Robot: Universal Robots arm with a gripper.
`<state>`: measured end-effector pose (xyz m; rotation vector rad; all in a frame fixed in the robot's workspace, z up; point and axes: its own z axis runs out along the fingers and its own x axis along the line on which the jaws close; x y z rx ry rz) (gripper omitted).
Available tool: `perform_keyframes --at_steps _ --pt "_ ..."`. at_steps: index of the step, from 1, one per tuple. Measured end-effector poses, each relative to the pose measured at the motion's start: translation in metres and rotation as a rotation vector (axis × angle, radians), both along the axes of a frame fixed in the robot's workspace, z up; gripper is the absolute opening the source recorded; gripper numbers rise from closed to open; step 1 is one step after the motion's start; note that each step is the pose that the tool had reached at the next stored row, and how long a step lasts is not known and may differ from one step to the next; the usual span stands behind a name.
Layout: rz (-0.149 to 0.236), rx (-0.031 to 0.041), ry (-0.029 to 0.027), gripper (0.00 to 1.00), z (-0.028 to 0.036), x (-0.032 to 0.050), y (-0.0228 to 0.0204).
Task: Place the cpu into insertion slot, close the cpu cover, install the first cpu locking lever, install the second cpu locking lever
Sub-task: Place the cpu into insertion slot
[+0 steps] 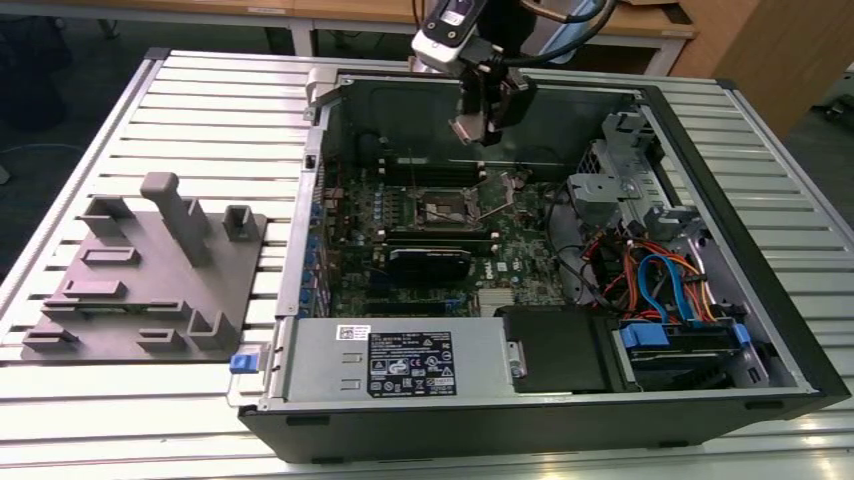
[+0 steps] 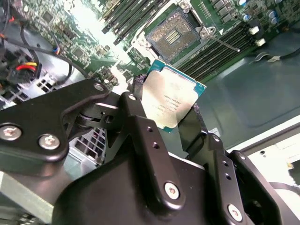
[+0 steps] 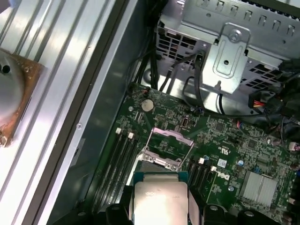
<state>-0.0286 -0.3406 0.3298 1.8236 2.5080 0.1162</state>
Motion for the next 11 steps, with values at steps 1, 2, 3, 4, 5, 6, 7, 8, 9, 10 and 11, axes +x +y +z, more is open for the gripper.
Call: perform_keyframes --at_steps 1,2,3,4,5,6,7,8,9,10,11 --pt "-0.018 -0.0004 0.0 0.54 -0.0012 0.0 0.0" --pt "-0.038 -0.0007 0.0 0.54 -0.0026 0.0 0.0" --pt "-0.055 -0.001 0.0 0.54 -0.0038 0.0 0.0" --pt "-0.074 -0.0013 0.0001 0.54 -0.0049 0.0 0.0" --pt "-0.091 -0.0014 0.0001 0.54 -0.0059 0.0 0.0" --pt "-0.109 -0.0015 0.0001 0.54 -0.0067 0.0 0.0" --pt "-0.125 -0.0017 0.0002 0.54 -0.0072 0.0 0.0" --pt "-0.138 -0.0016 0.0002 0.54 -0.0075 0.0 0.0" --pt "-0.146 -0.0016 0.0003 0.54 -0.0077 0.0 0.0" --pt "-0.149 -0.0016 0.0002 0.54 -0.0077 0.0 -0.0001" --pt "-0.15 -0.0016 0.0002 0.54 -0.0077 0.0 -0.0001"
